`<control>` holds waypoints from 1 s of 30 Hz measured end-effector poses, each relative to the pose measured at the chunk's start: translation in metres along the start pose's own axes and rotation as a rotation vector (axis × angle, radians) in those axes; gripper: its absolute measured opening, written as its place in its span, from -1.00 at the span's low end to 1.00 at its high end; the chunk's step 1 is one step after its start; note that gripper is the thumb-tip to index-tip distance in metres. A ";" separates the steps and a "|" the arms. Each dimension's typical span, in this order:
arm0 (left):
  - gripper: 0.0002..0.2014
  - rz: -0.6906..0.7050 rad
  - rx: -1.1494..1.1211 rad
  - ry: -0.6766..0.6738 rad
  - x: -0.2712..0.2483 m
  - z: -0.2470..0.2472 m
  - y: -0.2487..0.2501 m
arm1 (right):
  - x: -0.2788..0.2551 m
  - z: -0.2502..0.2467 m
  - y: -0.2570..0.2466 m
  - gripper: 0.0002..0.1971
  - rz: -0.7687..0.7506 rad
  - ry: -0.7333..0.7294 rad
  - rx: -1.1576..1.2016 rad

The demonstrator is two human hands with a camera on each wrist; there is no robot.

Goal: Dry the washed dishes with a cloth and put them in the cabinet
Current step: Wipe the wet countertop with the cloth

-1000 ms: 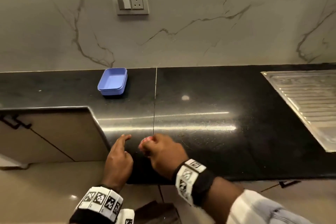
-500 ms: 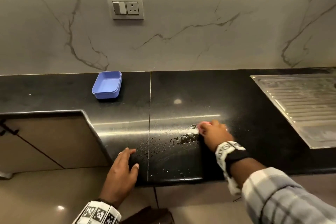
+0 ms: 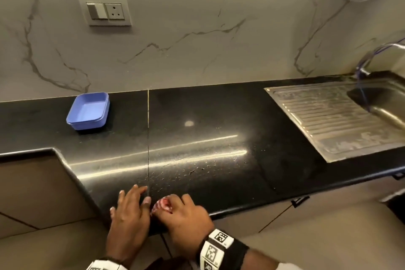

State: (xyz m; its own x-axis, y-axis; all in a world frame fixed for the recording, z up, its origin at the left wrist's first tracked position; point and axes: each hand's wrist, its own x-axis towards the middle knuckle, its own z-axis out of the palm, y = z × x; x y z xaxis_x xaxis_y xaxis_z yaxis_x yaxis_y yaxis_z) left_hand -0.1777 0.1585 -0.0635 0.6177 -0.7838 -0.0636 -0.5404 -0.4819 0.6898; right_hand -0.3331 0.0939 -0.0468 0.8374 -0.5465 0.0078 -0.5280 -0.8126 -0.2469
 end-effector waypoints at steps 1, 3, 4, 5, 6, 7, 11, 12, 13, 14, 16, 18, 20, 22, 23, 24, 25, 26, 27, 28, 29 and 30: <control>-0.64 0.022 0.018 -0.004 -0.002 0.002 -0.001 | -0.008 -0.001 0.016 -0.55 0.027 0.016 -0.007; -0.59 0.089 0.080 -0.028 -0.006 0.009 0.000 | -0.026 -0.003 0.053 -0.52 0.134 0.077 -0.014; -0.57 0.123 0.107 -0.053 -0.008 0.013 0.002 | -0.037 -0.005 0.075 -0.52 0.199 0.118 -0.009; -0.55 0.152 0.126 -0.078 -0.009 0.017 0.006 | -0.047 -0.008 0.101 -0.51 0.279 0.134 0.008; -0.53 0.176 0.143 -0.106 -0.011 0.021 0.010 | -0.057 -0.012 0.129 -0.51 0.361 0.149 0.016; -0.51 0.196 0.162 -0.138 -0.012 0.024 0.017 | -0.069 -0.017 0.156 -0.51 0.429 0.184 0.001; -0.46 0.267 0.248 -0.221 -0.015 0.037 0.047 | -0.109 -0.041 0.258 -0.53 0.767 0.298 -0.059; -0.46 0.274 0.267 -0.237 -0.016 0.040 0.053 | -0.114 -0.050 0.275 -0.54 0.865 0.285 -0.071; -0.45 0.274 0.289 -0.253 -0.016 0.043 0.059 | -0.116 -0.059 0.288 -0.54 0.953 0.242 -0.077; -0.44 0.272 0.314 -0.266 -0.016 0.046 0.064 | -0.113 -0.068 0.296 -0.55 1.018 0.194 -0.077; -0.42 0.258 0.332 -0.274 -0.014 0.052 0.072 | -0.094 -0.079 0.288 -0.55 1.015 0.193 -0.064; -0.39 0.236 0.304 -0.255 -0.009 0.058 0.080 | -0.062 -0.078 0.253 -0.56 0.799 0.240 -0.013; -0.34 0.213 0.293 -0.234 -0.003 0.061 0.088 | -0.028 -0.068 0.204 -0.63 0.509 0.202 0.069; -0.27 0.179 0.296 -0.221 0.003 0.064 0.093 | 0.002 -0.059 0.156 -0.69 0.279 0.117 0.108; -0.23 0.158 0.303 -0.224 0.006 0.065 0.094 | 0.014 -0.056 0.137 -0.69 0.195 0.064 0.094; -0.20 0.136 0.313 -0.228 0.009 0.066 0.095 | 0.024 -0.053 0.123 -0.66 0.123 0.012 0.069; -0.16 0.110 0.320 -0.232 0.011 0.067 0.095 | 0.031 -0.051 0.116 -0.60 0.080 -0.047 0.043; -0.13 0.088 0.323 -0.236 0.012 0.068 0.097 | 0.036 -0.050 0.115 -0.55 0.054 -0.091 0.016; -0.10 0.075 0.326 -0.235 0.013 0.069 0.100 | 0.037 -0.051 0.119 -0.54 0.045 -0.106 0.002; -0.09 0.071 0.330 -0.233 0.013 0.070 0.103 | 0.037 -0.052 0.128 -0.57 0.059 -0.100 -0.001; -0.08 0.073 0.335 -0.232 0.012 0.072 0.108 | 0.034 -0.056 0.141 -0.61 0.092 -0.093 0.007; -0.09 0.076 0.340 -0.241 0.011 0.075 0.113 | 0.031 -0.059 0.159 -0.62 0.136 -0.089 -0.003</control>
State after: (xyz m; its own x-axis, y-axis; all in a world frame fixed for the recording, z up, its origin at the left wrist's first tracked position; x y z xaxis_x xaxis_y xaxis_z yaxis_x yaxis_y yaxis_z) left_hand -0.2747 0.0657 -0.0402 0.4393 -0.8719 -0.2163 -0.7618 -0.4892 0.4246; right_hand -0.3994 -0.0644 -0.0286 0.7675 -0.6312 -0.1117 -0.6374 -0.7331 -0.2373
